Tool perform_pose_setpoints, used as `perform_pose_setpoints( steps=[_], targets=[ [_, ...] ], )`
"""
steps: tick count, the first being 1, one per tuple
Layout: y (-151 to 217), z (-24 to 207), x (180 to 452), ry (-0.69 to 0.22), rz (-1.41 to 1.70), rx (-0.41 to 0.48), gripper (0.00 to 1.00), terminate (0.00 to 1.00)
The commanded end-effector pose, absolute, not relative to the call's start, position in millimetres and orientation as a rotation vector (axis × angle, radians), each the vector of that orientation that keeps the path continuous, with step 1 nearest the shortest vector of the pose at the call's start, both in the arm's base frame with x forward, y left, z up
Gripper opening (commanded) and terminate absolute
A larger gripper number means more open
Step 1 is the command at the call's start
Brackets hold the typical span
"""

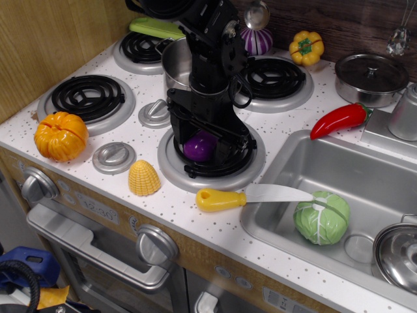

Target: Put eggplant in pot or pan

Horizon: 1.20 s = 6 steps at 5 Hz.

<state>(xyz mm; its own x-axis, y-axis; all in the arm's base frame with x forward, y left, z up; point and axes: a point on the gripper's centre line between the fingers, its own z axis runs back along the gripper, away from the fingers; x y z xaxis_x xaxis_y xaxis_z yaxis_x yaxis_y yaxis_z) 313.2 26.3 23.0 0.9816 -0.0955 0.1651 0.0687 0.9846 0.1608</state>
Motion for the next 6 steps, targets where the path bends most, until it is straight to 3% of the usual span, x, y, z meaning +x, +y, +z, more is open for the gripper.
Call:
perform_pose_setpoints(
  steps=[1, 2, 3, 4, 6],
  targets=[
    [35.8, 28.6, 320.1, -0.201, -0.086, 0.152, 1.00, 0.00],
    [40.0, 22.1, 320.8, -0.224, -0.071, 0.156, 1.00, 0.00],
    [38.7, 21.6, 321.1, -0.227, -0.055, 0.128, 0.00, 0.00],
    [34.2, 28.5, 319.9, -0.211, -0.049, 0.111, 0.00, 0.00],
    [30.8, 82.2, 305.1, -0.146, -0.058, 0.135, 0.00, 0.00]
  ],
)
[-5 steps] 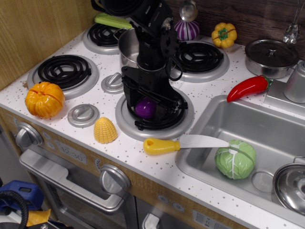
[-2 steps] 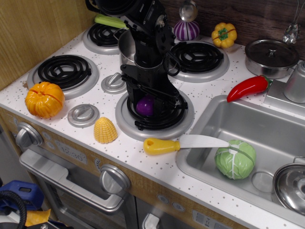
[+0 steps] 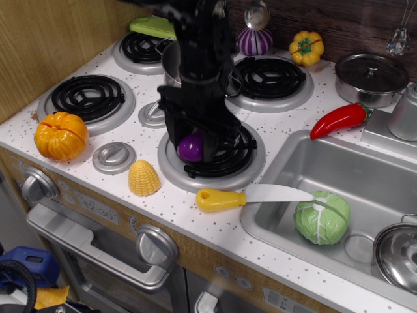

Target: Put eggplant in pot or pan

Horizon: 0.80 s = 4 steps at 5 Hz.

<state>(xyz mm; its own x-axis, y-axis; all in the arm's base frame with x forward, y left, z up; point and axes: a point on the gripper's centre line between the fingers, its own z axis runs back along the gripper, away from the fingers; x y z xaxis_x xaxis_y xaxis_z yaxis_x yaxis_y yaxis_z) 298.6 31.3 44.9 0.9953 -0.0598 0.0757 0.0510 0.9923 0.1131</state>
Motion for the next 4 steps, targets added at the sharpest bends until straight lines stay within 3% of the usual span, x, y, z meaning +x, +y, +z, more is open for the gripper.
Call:
perform_pose_setpoints(
  steps=[1, 2, 3, 4],
  targets=[
    [45.5, 123.8, 304.8, -0.153, -0.109, 0.253, 0.00, 0.00],
    [65.6, 147.1, 329.7, -0.190, -0.228, 0.302, 0.00, 0.00],
    [74.4, 151.9, 355.7, -0.248, -0.321, 0.328, 0.00, 0.00],
    [88.6, 142.2, 374.0, -0.280, -0.434, 0.262, 1.00, 0.00]
  ],
)
